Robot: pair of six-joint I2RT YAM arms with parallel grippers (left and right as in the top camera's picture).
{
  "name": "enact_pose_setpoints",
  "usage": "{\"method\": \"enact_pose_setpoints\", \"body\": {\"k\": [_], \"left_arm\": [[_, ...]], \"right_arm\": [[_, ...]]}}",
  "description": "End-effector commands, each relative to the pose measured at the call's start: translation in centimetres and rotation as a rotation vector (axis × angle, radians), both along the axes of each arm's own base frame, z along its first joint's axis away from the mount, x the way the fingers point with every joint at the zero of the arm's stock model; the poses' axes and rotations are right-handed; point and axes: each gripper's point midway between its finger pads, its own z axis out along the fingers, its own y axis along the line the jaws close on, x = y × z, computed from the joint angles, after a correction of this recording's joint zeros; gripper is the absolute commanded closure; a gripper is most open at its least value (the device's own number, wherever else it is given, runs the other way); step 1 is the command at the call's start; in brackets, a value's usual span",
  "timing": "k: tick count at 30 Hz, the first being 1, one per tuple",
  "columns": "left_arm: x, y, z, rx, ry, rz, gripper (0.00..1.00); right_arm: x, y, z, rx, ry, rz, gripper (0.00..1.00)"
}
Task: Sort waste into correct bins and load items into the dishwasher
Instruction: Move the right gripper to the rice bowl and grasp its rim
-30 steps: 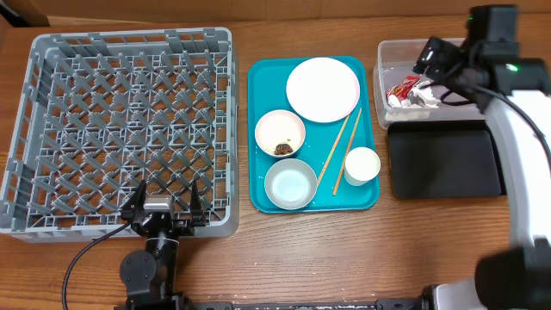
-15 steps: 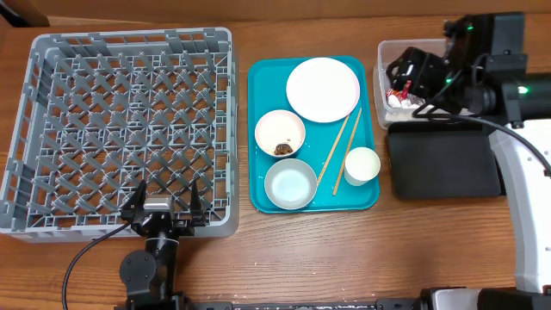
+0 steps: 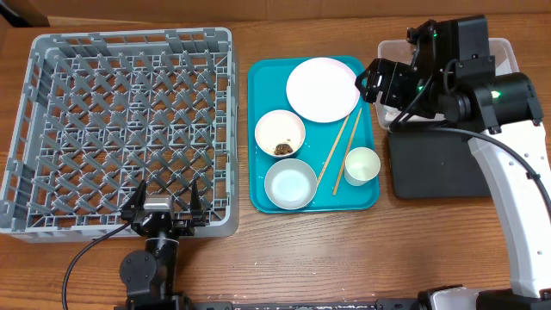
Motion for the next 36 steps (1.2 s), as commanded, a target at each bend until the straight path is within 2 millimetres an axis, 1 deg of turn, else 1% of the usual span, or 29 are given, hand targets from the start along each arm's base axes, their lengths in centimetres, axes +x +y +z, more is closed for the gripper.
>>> {"method": "enact_pose_setpoints", "body": {"k": [1,9,12,16,20,24,28,33,36], "left_arm": [[0.0,0.2,0.0,-0.009,-0.004,0.009,0.0],[0.0,0.2,0.0,-0.009,-0.004,0.009,0.0],[0.0,0.2,0.0,-0.009,-0.004,0.009,0.0],[0.0,0.2,0.0,-0.009,-0.004,0.009,0.0],[0.0,0.2,0.0,-0.009,-0.004,0.009,0.0],[0.0,0.2,0.0,-0.009,-0.004,0.009,0.0],[0.0,0.2,0.0,-0.009,-0.004,0.009,0.0],[0.0,0.2,0.0,-0.009,-0.004,0.009,0.0],[0.0,0.2,0.0,-0.009,-0.004,0.009,0.0]], "right_arm": [[-0.3,0.9,0.0,0.0,-0.002,0.026,0.08],[-0.3,1.9,-0.9,-0.004,0.023,0.05,0.08],[-0.4,2.7,-1.3,-0.007,0.032,0.071,0.08],[-0.6,3.7,-1.2,-0.006,0.026,0.096,0.08],[-0.6,4.0,-1.3,-0.005,0.022,0.104,0.08],[-0.7,4.6,-2.1,-0.004,0.028,0.115,0.08],[-0.7,5.2,-2.3,-0.001,0.024,0.127,0.09],[-0.4,6.2,-2.2,0.013,0.006,0.137,0.08],[-0.2,6.8,-2.5,0.013,0.005,0.148,0.08]]}}
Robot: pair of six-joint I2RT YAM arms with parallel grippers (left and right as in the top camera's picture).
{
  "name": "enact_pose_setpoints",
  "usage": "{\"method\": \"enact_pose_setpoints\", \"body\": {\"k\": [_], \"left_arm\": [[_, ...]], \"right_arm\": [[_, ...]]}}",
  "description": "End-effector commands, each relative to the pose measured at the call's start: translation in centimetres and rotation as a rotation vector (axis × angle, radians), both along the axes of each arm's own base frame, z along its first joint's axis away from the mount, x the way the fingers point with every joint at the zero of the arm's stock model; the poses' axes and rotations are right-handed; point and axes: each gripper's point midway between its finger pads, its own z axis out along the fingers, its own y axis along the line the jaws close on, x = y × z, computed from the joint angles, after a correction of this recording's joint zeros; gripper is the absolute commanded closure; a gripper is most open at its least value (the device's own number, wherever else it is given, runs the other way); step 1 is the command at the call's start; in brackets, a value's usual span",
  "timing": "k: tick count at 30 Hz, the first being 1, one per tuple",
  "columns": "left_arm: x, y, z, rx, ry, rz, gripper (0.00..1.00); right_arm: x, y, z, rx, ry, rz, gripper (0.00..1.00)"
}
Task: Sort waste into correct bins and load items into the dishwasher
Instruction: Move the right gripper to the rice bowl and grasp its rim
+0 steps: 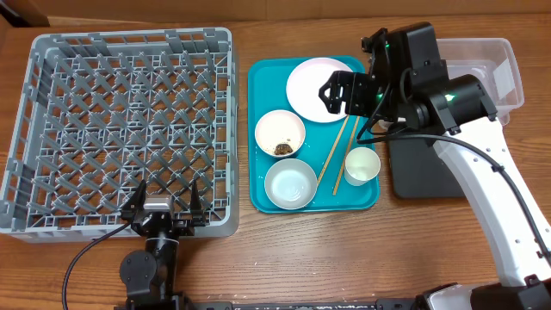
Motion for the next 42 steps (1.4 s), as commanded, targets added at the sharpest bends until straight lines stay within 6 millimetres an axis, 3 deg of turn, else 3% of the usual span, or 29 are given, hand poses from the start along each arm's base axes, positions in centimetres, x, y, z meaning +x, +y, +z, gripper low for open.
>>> {"method": "enact_pose_setpoints", "body": {"k": [1,8,21,30,34,42], "left_arm": [[0.0,0.2,0.0,-0.009,-0.004,0.009,0.0],[0.0,0.2,0.0,-0.009,-0.004,0.009,0.0],[0.0,0.2,0.0,-0.009,-0.004,0.009,0.0],[0.0,0.2,0.0,-0.009,-0.004,0.009,0.0],[0.0,0.2,0.0,-0.009,-0.004,0.009,0.0],[0.0,0.2,0.0,-0.009,-0.004,0.009,0.0]], "right_arm": [[0.2,0.8,-0.7,0.002,0.011,0.011,0.08],[1.4,1.3,-3.1,-0.013,0.057,0.009,0.09],[3.8,2.7,-5.1,-0.007,0.035,0.022,0.11],[4.2,4.8,-8.3,-0.061,0.062,0.046,0.16],[4.4,5.9,-8.7,-0.069,0.048,0.051,0.2],[4.8,6.2,-9.9,-0.157,0.018,0.008,0.2]]}}
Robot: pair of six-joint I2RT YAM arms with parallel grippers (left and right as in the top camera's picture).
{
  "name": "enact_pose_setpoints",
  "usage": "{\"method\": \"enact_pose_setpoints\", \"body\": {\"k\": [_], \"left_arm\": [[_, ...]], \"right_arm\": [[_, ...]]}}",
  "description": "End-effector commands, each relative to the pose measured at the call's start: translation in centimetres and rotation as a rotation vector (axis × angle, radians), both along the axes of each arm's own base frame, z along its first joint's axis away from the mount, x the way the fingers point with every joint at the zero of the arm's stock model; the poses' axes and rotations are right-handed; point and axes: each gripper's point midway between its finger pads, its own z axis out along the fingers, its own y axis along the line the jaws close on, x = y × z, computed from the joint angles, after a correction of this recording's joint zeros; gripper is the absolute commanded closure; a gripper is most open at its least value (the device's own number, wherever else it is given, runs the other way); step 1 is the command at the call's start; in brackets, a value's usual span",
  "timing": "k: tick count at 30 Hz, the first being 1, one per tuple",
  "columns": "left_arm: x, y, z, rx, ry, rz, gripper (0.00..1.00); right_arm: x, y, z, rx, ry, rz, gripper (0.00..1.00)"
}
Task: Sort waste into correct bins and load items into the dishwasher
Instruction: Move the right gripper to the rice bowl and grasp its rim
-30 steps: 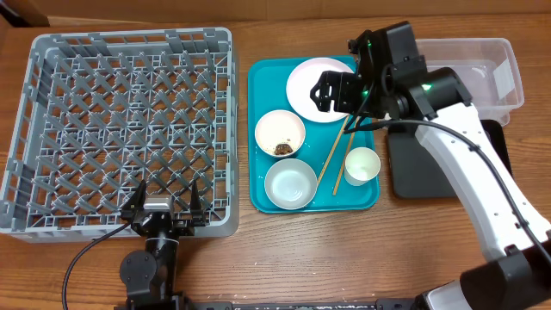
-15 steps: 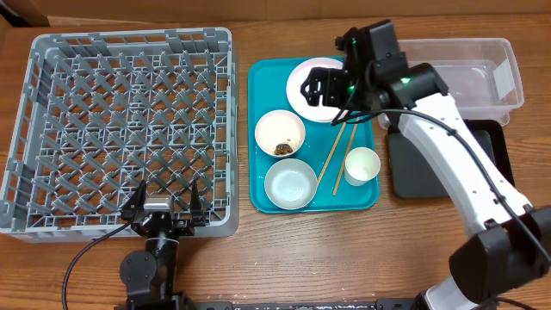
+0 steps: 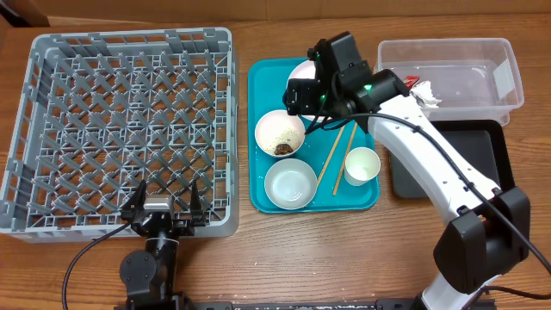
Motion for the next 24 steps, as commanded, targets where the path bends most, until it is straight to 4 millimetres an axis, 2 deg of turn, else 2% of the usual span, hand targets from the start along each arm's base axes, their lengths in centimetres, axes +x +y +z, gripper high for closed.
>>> {"method": "enact_pose_setpoints", "body": {"k": [1,5,9,17,24], "left_arm": [[0.0,0.2,0.0,-0.009,-0.004,0.009,0.0],[0.0,0.2,0.0,-0.009,-0.004,0.009,0.0],[0.0,0.2,0.0,-0.009,-0.004,0.009,0.0],[0.0,0.2,0.0,-0.009,-0.004,0.009,0.01],[0.0,0.2,0.0,-0.009,-0.004,0.009,0.0]], "right_arm": [[0.4,-0.2,-1.3,-0.057,-0.006,-0.03,0.2],[0.3,1.2,-1.6,-0.049,-0.019,-0.004,0.22],[0.0,3.5,-2.8,-0.051,-0.026,0.044,0.26],[-2.2,7.3,-7.7,-0.156,-0.021,0.256,0.34],[-3.0,7.9,-10.9,-0.255,-0.013,0.329,0.43]]}}
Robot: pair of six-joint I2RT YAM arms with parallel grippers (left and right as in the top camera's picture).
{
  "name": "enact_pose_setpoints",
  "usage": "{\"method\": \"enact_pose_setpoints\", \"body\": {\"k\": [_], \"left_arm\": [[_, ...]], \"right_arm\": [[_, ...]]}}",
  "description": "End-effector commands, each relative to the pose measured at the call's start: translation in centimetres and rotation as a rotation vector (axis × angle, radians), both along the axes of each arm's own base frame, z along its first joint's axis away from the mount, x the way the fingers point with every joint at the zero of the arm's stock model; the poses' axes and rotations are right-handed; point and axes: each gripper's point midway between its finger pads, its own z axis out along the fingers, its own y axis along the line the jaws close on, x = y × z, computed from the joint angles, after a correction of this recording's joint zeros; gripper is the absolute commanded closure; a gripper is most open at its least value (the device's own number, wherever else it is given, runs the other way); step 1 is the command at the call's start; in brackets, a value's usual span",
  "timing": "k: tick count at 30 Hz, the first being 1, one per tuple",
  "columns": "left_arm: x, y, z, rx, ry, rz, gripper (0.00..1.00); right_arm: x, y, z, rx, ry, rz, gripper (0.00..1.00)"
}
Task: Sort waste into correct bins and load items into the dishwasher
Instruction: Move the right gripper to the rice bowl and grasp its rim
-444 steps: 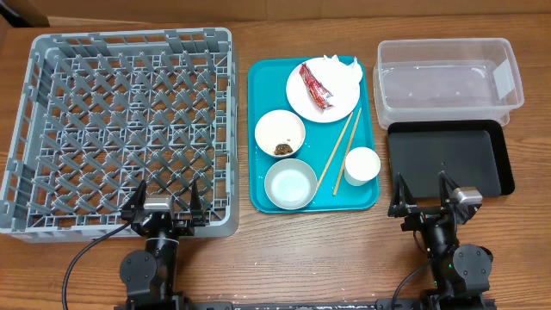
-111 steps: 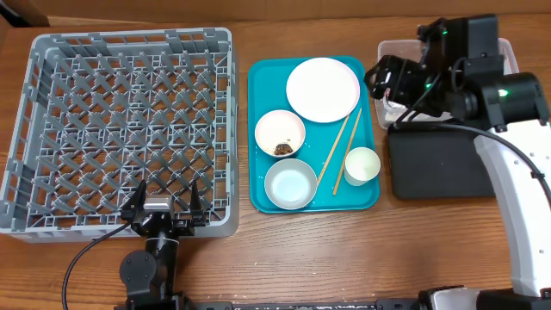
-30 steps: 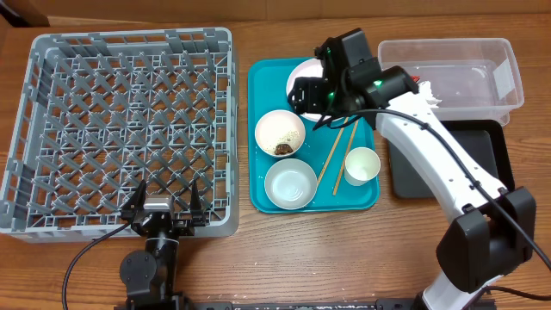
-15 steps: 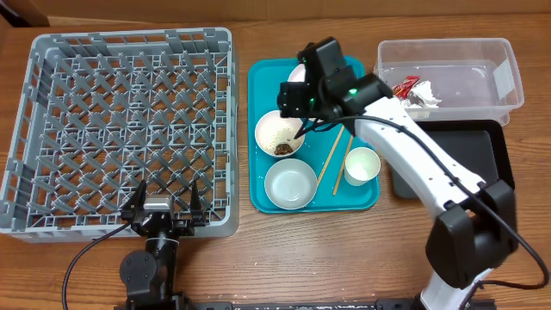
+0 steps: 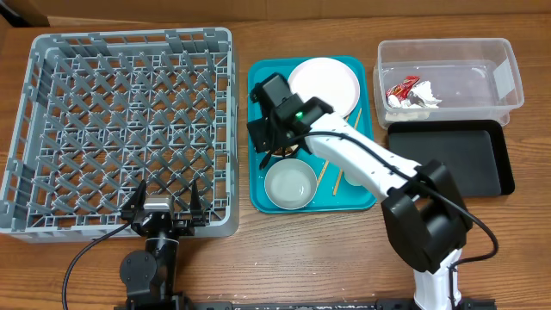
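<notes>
The teal tray (image 5: 256, 194) holds a white plate (image 5: 331, 82), an empty pale bowl (image 5: 290, 183) and wooden chopsticks (image 5: 331, 175). My right gripper (image 5: 269, 146) reaches across the tray and hangs low over its left side. It covers the bowl with food residue, and its fingers are too dark and foreshortened to read. The arm hides most of the paper cup (image 5: 355, 181). The grey dish rack (image 5: 34, 129) stands at the left. At the rack's front edge my left gripper (image 5: 165, 200) rests with its fingers spread and nothing between them.
A clear plastic bin (image 5: 508, 86) at the back right holds a red-and-white wrapper (image 5: 410, 91). A black tray (image 5: 448, 159) lies in front of it. The right arm's white link crosses the tray's right half.
My right gripper was at the plate's left edge above the residue bowl. It has moved left and nearer and now covers that bowl. The plate is in full view again. The left arm is unchanged.
My right gripper was first over the clear bin at the back right. It was then over the plate's right edge, with the wrapper left lying in the bin. Later it was at the plate's left edge, and now it is down over the residue bowl.
</notes>
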Motion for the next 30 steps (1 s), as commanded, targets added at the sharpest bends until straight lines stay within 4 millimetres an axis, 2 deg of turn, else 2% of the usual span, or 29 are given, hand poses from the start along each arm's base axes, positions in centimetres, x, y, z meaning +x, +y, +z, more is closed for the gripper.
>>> {"method": "enact_pose_setpoints", "body": {"k": [1,6,11,20,25,30], "left_arm": [[0.0,0.2,0.0,-0.009,-0.004,0.009,0.0],[0.0,0.2,0.0,-0.009,-0.004,0.009,0.0],[0.0,0.2,0.0,-0.009,-0.004,0.009,0.0],[0.0,0.2,0.0,-0.009,-0.004,0.009,0.0],[0.0,0.2,0.0,-0.009,-0.004,0.009,0.0],[0.0,0.2,0.0,-0.009,-0.004,0.009,0.0]], "right_arm": [[0.3,-0.5,-1.3,-0.054,-0.018,0.029,0.45],[0.2,-0.5,-1.8,-0.072,-0.022,0.072,0.53],[-0.1,-0.4,-2.0,-0.087,-0.03,0.144,0.56],[-0.5,-0.7,-2.2,-0.116,-0.032,0.207,0.58],[-1.4,0.2,-2.1,-0.074,-0.013,0.278,0.59],[-1.5,0.2,-2.2,-0.075,-0.009,0.283,0.59]]}}
